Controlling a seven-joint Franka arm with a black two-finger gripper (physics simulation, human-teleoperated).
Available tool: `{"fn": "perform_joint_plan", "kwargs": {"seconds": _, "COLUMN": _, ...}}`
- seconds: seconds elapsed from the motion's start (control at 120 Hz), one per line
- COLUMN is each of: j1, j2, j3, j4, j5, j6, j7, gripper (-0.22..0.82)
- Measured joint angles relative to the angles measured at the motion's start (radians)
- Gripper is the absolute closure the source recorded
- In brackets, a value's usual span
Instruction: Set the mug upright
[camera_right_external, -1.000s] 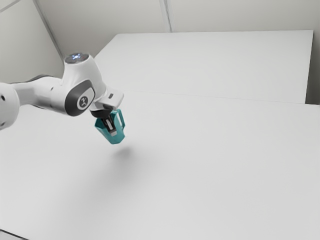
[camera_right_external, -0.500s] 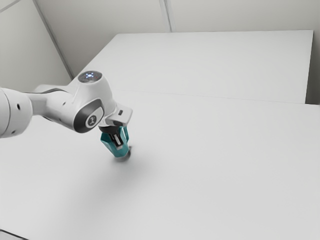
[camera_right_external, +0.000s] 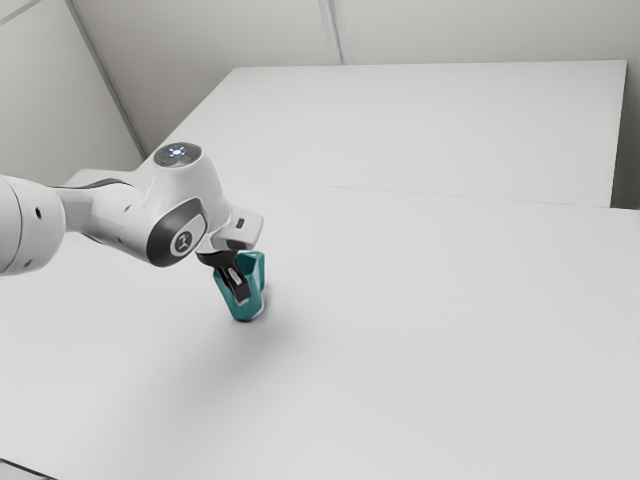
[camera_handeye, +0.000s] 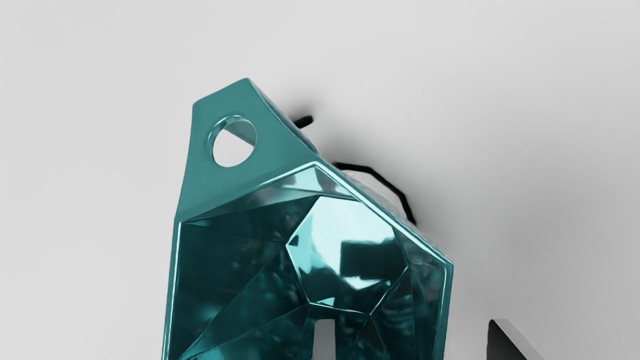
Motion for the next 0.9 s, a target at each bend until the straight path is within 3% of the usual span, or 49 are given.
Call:
{"fn": "perform_joint_plan", "kwargs": {"seconds": 0.175, "j1": 0.003, "j2": -0.003, "j3": 0.001, "j4": 0.002, "j5": 0.0, "j6": 0.001, "j7": -0.01, "gripper": 0.23}}
{"fn": "perform_joint_plan", "kwargs": {"seconds": 0.433, "j1": 0.002, "j2": -0.049, "j3": -0.001, "j4": 0.009, "j5": 0.0, "j6": -0.014, "j7": -0.019, "gripper": 0.16}}
{"fn": "perform_joint_plan", "kwargs": {"seconds": 0.6, "j1": -0.008, "j2": -0.111, "j3": -0.002, "j4": 0.057, "j5": -0.014, "j6": -0.109, "j7": -0.031, "gripper": 0.13}}
{"fn": "perform_joint_plan", "kwargs": {"seconds": 0.767, "j1": -0.048, "j2": -0.11, "j3": -0.003, "j4": 0.317, "j5": -0.025, "j6": -0.301, "j7": -0.054, "gripper": 0.1}}
{"fn": "perform_joint_plan", "kwargs": {"seconds": 0.9, "j1": -0.093, "j2": 0.063, "j3": 0.041, "j4": 0.728, "j5": -0.061, "j6": -0.523, "j7": -0.088, "gripper": 0.05}}
